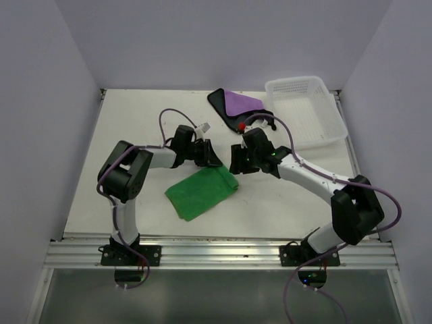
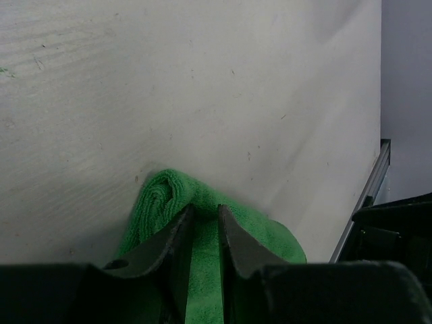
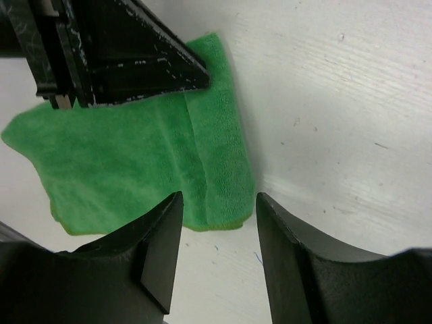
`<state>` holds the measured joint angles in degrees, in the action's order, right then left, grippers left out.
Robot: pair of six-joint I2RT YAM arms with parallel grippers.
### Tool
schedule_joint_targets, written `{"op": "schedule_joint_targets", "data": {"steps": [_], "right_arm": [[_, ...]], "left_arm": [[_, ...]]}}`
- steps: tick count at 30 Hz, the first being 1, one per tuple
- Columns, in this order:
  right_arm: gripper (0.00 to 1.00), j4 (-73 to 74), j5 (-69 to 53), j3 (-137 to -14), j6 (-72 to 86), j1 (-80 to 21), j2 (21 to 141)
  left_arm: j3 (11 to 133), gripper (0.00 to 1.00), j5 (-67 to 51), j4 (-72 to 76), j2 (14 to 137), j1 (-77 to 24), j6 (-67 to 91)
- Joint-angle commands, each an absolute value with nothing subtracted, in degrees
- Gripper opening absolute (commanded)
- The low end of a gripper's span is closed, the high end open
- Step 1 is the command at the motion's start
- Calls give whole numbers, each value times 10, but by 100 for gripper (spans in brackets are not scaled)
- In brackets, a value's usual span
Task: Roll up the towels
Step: Roll the towel
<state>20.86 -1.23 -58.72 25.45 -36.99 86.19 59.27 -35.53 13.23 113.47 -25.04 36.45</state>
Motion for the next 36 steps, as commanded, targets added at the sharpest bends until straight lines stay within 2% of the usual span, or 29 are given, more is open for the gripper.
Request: {"op": "schedule_joint_targets", "data": {"steps": [1, 5, 15, 18, 23, 27, 33, 36], "right_arm": [[51, 149, -119, -578, 294, -351, 892], [51, 138, -134, -570, 292, -339, 922], [49, 135, -86, -546, 243, -337, 975], [39, 113, -88, -528, 236, -338, 976], [15, 84, -94, -500, 223, -343, 967], [1, 76, -36, -484, 184, -382, 937], [0, 66, 168, -447, 133, -478, 915], [0, 59, 218, -431, 130, -501, 907]], "left_arm": [[576, 25, -319, 112, 1128, -255, 356], [574, 25, -320, 113, 1127, -258, 356], [565, 24, -321, 115, 1121, -260, 355], [565, 24, -321, 115, 1119, -260, 354], [568, 24, -321, 112, 1123, -259, 351], [584, 24, -320, 104, 1127, -258, 351], [622, 22, -313, 74, 1120, -251, 351], [640, 22, -309, 52, 1114, -249, 347]]}}
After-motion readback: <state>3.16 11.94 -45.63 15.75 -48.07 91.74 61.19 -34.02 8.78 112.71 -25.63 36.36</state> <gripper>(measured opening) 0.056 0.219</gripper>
